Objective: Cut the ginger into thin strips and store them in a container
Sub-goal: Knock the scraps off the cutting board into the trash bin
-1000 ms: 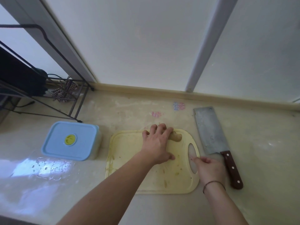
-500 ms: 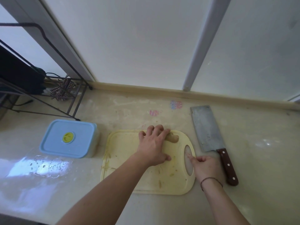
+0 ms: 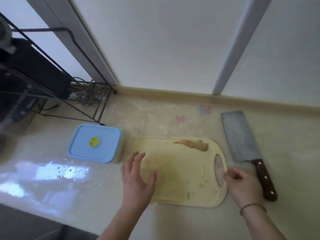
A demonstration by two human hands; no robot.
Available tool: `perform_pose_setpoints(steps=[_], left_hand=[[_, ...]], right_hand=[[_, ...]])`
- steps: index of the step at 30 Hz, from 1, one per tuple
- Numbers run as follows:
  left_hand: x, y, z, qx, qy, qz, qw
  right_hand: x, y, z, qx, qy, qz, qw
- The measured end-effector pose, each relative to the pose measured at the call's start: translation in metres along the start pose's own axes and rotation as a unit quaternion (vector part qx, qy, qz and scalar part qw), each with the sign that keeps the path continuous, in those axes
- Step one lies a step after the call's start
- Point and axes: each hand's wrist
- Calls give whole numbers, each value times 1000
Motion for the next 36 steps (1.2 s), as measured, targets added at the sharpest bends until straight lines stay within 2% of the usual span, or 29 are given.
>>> perform_pose_setpoints(steps=[3, 7, 10, 12, 17, 19, 20, 22, 25, 29, 33, 36], left_hand=[[25, -20, -13, 131, -15, 32, 991], [30, -17, -10, 204, -43, -33, 977], [28, -15, -5, 249, -7, -73, 966], [29, -13, 0, 281, 13, -98, 955], [37, -12, 13, 317, 9, -142, 938], [42, -13, 17, 333, -5, -175, 926], [45, -11, 19, 339, -15, -185, 922], [49, -10, 20, 346, -30, -204, 915], [51, -9, 21, 348, -49, -199, 915], [53, -15, 17, 330, -69, -222, 915], [55, -19, 8, 326, -33, -257, 909], [56, -25, 4, 367, -35, -330, 869]], right_hand=[[-4, 0, -4, -30, -14, 55, 998], [-10, -7, -8, -55, -7, 88, 995], [-16, -16, -4, -87, 3, 140, 986], [-20, -20, 0, -101, 13, 134, 986], [-20, -17, 2, -34, 26, 6, 999], [-20, -11, -3, 4, 26, -5, 1000], [-22, -9, -6, 13, 18, 23, 999], [-25, -3, -11, -13, -24, 152, 988], [-18, 3, -17, -78, -99, 296, 947], [-7, 6, -27, -76, -118, 334, 932], [-4, 12, -32, -71, -114, 352, 926], [-4, 17, -38, -66, -106, 349, 929]])
Point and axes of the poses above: each hand's wrist, its own z-axis towards the middle knuckle, its own x-axis out of the back of the hand, y = z × x, and after that the axes turned 6 degrees about -z, right-handed
